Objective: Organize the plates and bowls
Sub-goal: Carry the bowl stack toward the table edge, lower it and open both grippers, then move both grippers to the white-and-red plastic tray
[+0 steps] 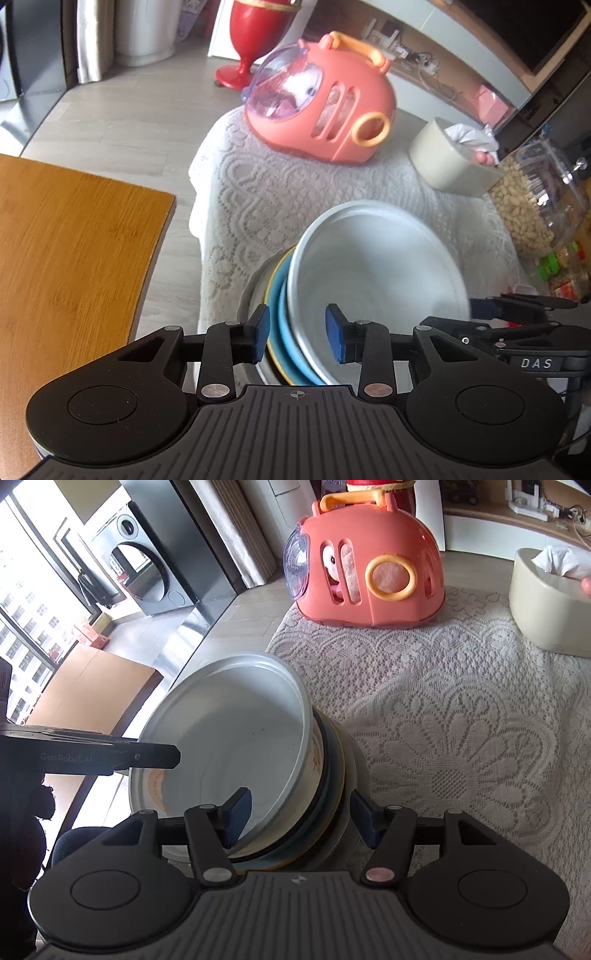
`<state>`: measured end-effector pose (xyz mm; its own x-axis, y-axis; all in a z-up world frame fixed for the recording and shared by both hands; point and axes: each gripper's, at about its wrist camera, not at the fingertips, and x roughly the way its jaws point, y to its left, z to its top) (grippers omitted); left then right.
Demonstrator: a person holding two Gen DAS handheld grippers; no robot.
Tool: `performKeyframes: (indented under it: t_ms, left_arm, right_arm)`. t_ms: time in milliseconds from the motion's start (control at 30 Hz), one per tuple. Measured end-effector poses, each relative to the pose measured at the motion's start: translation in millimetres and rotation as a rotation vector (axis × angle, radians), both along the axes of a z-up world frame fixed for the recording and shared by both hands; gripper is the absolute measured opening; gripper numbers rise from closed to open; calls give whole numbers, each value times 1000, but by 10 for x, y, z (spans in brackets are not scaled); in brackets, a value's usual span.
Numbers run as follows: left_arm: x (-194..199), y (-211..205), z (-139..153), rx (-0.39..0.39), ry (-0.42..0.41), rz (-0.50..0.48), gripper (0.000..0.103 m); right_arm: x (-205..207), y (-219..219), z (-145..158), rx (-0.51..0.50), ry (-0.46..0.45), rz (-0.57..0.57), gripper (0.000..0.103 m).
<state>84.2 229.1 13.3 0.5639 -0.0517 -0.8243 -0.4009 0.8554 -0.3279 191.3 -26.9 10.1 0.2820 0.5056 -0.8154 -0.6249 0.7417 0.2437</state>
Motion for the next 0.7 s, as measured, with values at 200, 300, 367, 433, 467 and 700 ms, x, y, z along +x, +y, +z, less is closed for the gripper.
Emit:
performKeyframes:
  t_ms: [200,300,367,433,467,700]
  left_arm:
    - [-32,-322,397,61,-167,-14,45]
    - [107,-489,506,137,-166,32,45]
    - [189,-527,513,155,-128,69,43]
    - [212,-526,461,149,-91,98,40]
    - [203,-528,436,148,-74,114,40]
    - [123,-407,65,104,92,193,34]
  right_arm:
    - [-2,-508,262,128,-68,-73,60]
    - [1,-931,389,116,-156,-164,60]
    - [-3,-1265,446,108,-199,-235,61]
    - [-19,-1683,466,104,-232,-325,63]
    - [-36,-1860,453,104,-240,-362,64]
    - [75,-2722,127,73,-222,-541,65]
